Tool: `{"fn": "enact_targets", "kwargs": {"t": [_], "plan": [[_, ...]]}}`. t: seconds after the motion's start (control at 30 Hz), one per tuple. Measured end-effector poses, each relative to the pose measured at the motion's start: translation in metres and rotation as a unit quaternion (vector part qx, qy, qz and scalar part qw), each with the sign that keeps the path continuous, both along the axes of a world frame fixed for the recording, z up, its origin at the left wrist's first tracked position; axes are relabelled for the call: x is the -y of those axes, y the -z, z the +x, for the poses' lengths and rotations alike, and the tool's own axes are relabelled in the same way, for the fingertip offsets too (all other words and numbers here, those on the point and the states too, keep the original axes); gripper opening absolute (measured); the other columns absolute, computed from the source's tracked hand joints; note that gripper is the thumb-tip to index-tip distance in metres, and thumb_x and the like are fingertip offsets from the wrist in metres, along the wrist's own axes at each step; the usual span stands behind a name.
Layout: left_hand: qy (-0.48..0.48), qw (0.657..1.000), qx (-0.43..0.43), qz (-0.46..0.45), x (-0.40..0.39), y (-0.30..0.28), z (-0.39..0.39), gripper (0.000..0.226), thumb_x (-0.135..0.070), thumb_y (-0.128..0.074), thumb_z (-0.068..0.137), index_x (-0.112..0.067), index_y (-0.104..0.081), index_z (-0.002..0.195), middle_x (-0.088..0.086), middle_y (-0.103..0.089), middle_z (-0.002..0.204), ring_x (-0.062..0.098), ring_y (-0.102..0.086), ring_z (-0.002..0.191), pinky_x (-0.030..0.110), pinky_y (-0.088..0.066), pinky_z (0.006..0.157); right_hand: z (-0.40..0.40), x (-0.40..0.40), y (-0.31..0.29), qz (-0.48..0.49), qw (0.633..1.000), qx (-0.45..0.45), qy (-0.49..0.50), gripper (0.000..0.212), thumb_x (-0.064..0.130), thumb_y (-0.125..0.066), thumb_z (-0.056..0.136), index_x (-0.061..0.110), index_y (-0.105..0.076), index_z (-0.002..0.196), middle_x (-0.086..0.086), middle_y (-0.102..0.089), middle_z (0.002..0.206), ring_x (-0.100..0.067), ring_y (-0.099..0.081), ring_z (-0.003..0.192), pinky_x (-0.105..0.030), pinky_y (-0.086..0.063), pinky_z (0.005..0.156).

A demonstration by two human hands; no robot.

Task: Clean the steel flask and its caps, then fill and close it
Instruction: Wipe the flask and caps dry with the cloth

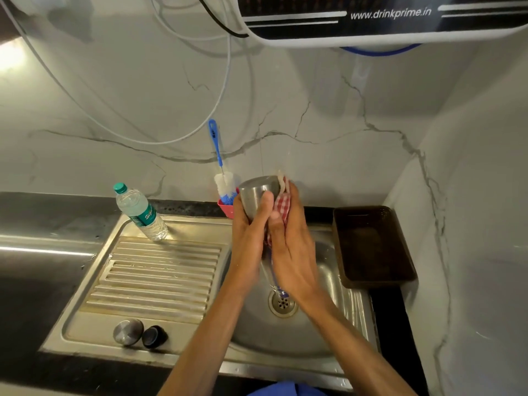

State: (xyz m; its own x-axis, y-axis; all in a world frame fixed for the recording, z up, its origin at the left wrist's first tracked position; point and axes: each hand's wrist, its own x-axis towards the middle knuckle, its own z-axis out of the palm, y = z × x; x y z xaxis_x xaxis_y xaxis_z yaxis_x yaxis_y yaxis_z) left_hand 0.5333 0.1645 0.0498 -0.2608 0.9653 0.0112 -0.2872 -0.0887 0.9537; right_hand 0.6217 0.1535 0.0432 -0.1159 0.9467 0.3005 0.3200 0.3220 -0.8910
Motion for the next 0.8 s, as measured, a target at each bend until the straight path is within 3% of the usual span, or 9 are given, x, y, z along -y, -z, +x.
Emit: {"fn": "enact_targets", "kwargs": {"t": [0.1, 0.2, 0.3, 0.43, 0.5, 0.57, 0.63, 0.7, 0.8], "plan": [[-0.012, 0.997, 0.062, -0.035, -0.011, -0.007, -0.013, 0.087, -0.065, -0.076, 0.084, -0.004, -0.053, 0.143, 0.015, -0.070, 0.122, 0.034, -0.070, 0.112, 0.049, -0.059, 0.097, 0.010, 0.012, 0.017, 0.134, 0.979, 0.147, -0.036, 0.060, 0.035, -0.028, 0.113, 0.024, -0.002, 0.167, 0.002, 0.000, 0.175, -0.017, -0.007, 0.161, -0.051, -0.032, 0.125], [-0.060, 0.994, 0.061, -0.068, -0.025, -0.013, -0.027, 0.107, -0.082, -0.077, 0.069, -0.007, -0.051, 0.141, 0.013, -0.066, 0.110, 0.028, -0.070, 0.096, 0.045, -0.060, 0.086, 0.029, 0.020, 0.042, 0.215, 0.935, 0.253, -0.122, 0.061, 0.029, -0.030, 0.113, 0.020, 0.000, 0.166, -0.007, 0.007, 0.175, -0.032, 0.001, 0.161, -0.061, -0.028, 0.123], [-0.067, 0.995, 0.023, -0.066, -0.023, -0.009, -0.021, 0.097, -0.079, -0.071, 0.075, -0.009, -0.050, 0.139, 0.010, -0.067, 0.116, 0.022, -0.072, 0.101, 0.038, -0.062, 0.088, 0.031, 0.010, 0.028, 0.123, 0.964, 0.178, -0.151, 0.065, 0.029, -0.031, 0.114, 0.031, 0.009, 0.164, 0.005, 0.016, 0.173, -0.022, 0.009, 0.161, -0.058, -0.020, 0.127], [0.029, 0.992, 0.083, -0.092, -0.012, -0.008, -0.006, 0.077, -0.074, -0.048, 0.097, -0.013, -0.064, 0.141, 0.015, -0.073, 0.133, 0.030, -0.070, 0.124, 0.046, -0.053, 0.108, 0.010, -0.029, -0.017, 0.005, 0.995, 0.029, -0.091, 0.056, 0.040, -0.029, 0.114, 0.063, 0.003, 0.154, 0.028, 0.004, 0.170, 0.001, 0.002, 0.158, -0.048, -0.008, 0.131], [0.031, 0.994, 0.074, -0.071, -0.016, -0.019, -0.013, 0.074, -0.068, -0.037, 0.104, -0.010, -0.064, 0.140, 0.014, -0.075, 0.129, 0.029, -0.073, 0.119, 0.041, -0.057, 0.100, 0.006, -0.032, -0.021, 0.039, 0.992, 0.073, -0.099, 0.057, 0.037, -0.030, 0.114, 0.055, 0.000, 0.159, 0.025, 0.005, 0.171, -0.004, 0.000, 0.159, -0.042, -0.008, 0.131], [-0.004, 0.997, 0.071, -0.035, -0.025, -0.035, -0.027, 0.076, -0.066, -0.035, 0.105, -0.003, -0.062, 0.137, 0.014, -0.078, 0.111, 0.029, -0.077, 0.100, 0.038, -0.061, 0.084, 0.009, -0.018, -0.008, 0.107, 0.979, 0.127, -0.120, 0.060, 0.026, -0.035, 0.113, 0.031, -0.006, 0.166, 0.011, 0.007, 0.174, -0.017, 0.003, 0.161, -0.034, -0.008, 0.130], [-0.049, 0.997, 0.062, -0.011, -0.029, -0.045, -0.038, 0.073, -0.068, -0.035, 0.104, -0.005, -0.063, 0.129, 0.009, -0.077, 0.093, 0.024, -0.074, 0.080, 0.036, -0.061, 0.073, 0.013, 0.004, 0.009, 0.146, 0.967, 0.132, -0.162, 0.063, 0.014, -0.041, 0.111, 0.018, -0.010, 0.166, -0.001, 0.009, 0.175, -0.028, 0.005, 0.161, -0.045, -0.014, 0.131], [-0.048, 0.998, 0.037, 0.013, -0.030, -0.047, -0.039, 0.070, -0.065, -0.036, 0.104, -0.005, -0.061, 0.129, 0.011, -0.073, 0.092, 0.026, -0.072, 0.078, 0.036, -0.061, 0.071, 0.016, 0.013, 0.012, 0.089, 0.978, 0.094, -0.161, 0.072, 0.017, -0.041, 0.110, 0.035, 0.002, 0.164, 0.010, 0.016, 0.173, -0.020, 0.002, 0.161, -0.058, -0.035, 0.121], [0.006, 1.000, 0.021, 0.018, -0.020, -0.038, -0.022, 0.066, -0.061, -0.031, 0.107, -0.007, -0.064, 0.126, 0.013, -0.074, 0.096, 0.028, -0.074, 0.084, 0.039, -0.063, 0.077, 0.018, -0.003, -0.010, 0.014, 0.992, 0.031, -0.123, 0.066, 0.030, -0.032, 0.112, 0.052, 0.008, 0.160, 0.026, 0.007, 0.170, -0.003, -0.009, 0.158, -0.046, -0.032, 0.121]]}}
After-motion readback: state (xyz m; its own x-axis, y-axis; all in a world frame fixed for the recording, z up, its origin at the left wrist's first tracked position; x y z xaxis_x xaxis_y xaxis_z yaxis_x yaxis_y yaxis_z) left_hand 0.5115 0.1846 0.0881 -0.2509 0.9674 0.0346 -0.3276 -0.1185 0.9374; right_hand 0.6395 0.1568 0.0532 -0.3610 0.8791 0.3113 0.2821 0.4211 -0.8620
